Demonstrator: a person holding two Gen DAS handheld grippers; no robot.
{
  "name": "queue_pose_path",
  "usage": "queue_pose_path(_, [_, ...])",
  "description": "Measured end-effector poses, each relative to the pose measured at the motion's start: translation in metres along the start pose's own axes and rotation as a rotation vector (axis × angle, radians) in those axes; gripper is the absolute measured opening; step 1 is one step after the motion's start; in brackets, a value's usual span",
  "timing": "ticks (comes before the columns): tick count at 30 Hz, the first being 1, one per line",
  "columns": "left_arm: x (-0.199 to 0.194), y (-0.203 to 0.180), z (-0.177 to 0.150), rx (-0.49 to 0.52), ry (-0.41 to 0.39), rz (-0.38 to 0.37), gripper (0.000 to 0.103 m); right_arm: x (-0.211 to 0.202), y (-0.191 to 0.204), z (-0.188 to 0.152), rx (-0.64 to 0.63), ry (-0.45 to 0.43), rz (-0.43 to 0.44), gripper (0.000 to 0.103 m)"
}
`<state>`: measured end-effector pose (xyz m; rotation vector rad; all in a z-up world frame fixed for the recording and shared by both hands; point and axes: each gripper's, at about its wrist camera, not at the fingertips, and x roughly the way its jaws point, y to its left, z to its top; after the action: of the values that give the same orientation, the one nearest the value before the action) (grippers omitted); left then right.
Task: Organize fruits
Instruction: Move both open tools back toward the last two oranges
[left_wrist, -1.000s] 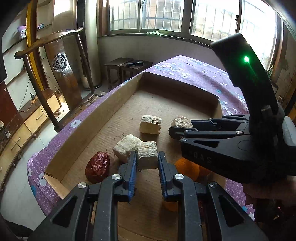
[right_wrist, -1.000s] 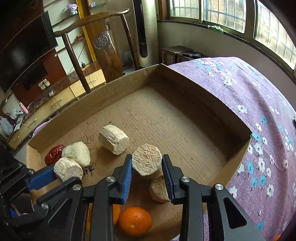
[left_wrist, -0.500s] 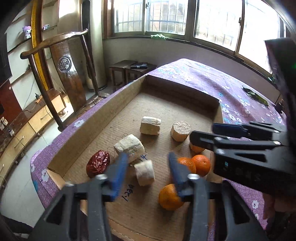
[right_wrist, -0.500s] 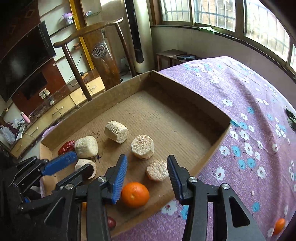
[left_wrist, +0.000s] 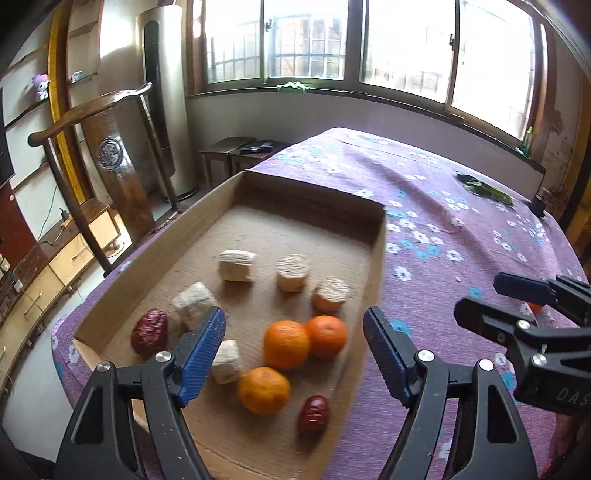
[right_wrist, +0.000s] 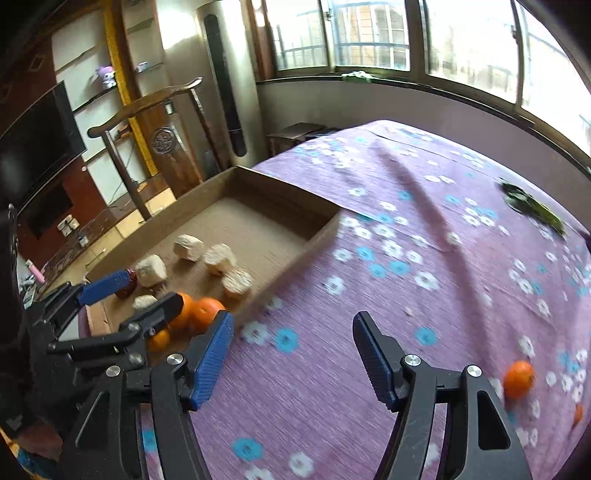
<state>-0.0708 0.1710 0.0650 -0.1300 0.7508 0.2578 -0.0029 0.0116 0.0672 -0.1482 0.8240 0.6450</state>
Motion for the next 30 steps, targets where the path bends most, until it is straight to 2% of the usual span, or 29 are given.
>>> queue_pose_path(10, [-0.002, -0.077, -0.004, 0.116, 0.009, -0.102, 0.077, -0.048, -0.080, -0.050, 0.158, -0.010, -0.135, 0.076])
queue_pose_path(18, [0.008, -0.140, -0.006, 0.204, 0.064, -0.223, 0.077, -0.070, -0.143, -0.092, 0.292, 0.007, -0.226, 0.076])
queue_pose_path(21, [0.012, -0.164, -0.004, 0.228, 0.091, -0.266, 0.077, -0.078, -0.162, -0.101, 0.334, 0.006, -0.261, 0.076])
queue_pose_path(30, [0.031, -0.244, 0.004, 0.362, 0.108, -0.385, 0.077, -0.097, -0.197, -0.117, 0.404, -0.014, -0.331, 0.076])
